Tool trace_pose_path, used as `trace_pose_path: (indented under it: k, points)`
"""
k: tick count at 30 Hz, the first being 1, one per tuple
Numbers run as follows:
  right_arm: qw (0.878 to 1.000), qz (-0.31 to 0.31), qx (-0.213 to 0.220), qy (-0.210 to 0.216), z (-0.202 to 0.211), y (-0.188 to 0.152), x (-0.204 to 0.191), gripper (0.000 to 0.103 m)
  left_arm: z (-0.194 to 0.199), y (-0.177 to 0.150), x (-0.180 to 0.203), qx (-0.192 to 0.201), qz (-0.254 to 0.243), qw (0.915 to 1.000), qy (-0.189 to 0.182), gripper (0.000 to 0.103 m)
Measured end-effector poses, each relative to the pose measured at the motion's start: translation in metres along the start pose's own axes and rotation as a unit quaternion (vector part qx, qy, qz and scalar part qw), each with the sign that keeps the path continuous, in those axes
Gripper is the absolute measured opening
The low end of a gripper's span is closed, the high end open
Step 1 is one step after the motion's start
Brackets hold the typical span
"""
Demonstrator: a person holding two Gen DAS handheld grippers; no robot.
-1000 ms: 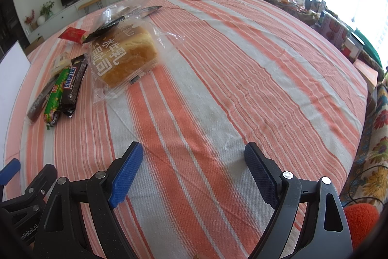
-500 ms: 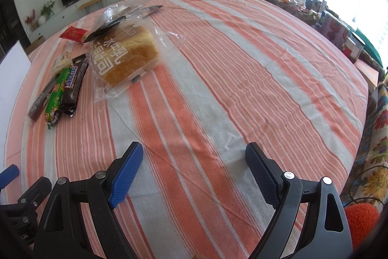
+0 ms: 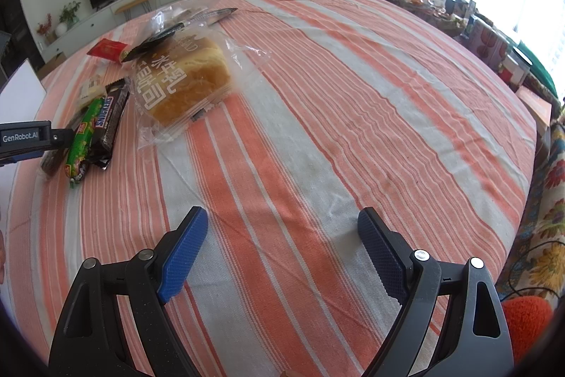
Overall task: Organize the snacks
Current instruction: 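Lower the left tool onto the dark wrapped snack stick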
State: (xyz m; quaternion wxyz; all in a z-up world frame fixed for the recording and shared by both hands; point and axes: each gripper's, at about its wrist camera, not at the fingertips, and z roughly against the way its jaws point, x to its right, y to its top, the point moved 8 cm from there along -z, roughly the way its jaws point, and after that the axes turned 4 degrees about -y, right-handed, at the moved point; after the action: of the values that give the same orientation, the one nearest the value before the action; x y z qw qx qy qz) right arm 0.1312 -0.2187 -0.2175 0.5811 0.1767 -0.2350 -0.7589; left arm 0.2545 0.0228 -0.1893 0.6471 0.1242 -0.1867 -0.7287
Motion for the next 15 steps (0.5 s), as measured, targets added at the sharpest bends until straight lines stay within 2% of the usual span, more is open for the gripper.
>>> trace_pose_path:
  k: [2, 4, 10, 11, 13, 14, 15]
  points:
    - [1.0, 0.0, 0.0, 0.0, 0.0, 0.0, 0.0, 0.09, 0.005, -0.004, -0.001, 0.005, 0.009, 0.9999, 0.007, 0.018]
    - [1.0, 0.0, 0.0, -0.001, 0.0, 0.0, 0.0, 0.09, 0.012, -0.017, -0.003, 0.01, 0.018, 0.9997, 0.009, 0.018]
    - [1.0, -0.001, 0.0, -0.001, 0.0, 0.0, 0.0, 0.09, 0.047, -0.086, -0.01, 0.011, 0.055, 0.9983, -0.016, 0.018]
    - [1.0, -0.001, 0.0, -0.001, 0.0, 0.0, 0.001, 0.09, 0.052, -0.094, -0.011, 0.016, 0.064, 0.9976, -0.02, 0.021]
    - [1.0, -0.001, 0.0, -0.002, 0.0, 0.0, 0.001, 0.09, 0.055, -0.102, -0.016, 0.023, 0.078, 0.9966, -0.018, 0.045]
    - [1.0, -0.001, 0.0, -0.002, -0.001, 0.0, 0.0, 0.09, 0.054, -0.103, -0.019, 0.028, 0.079, 0.9963, -0.016, 0.071]
    - [1.0, -0.001, 0.0, -0.002, -0.001, 0.0, -0.001, 0.09, 0.053, -0.102, -0.023, 0.035, 0.081, 0.996, -0.01, 0.08]
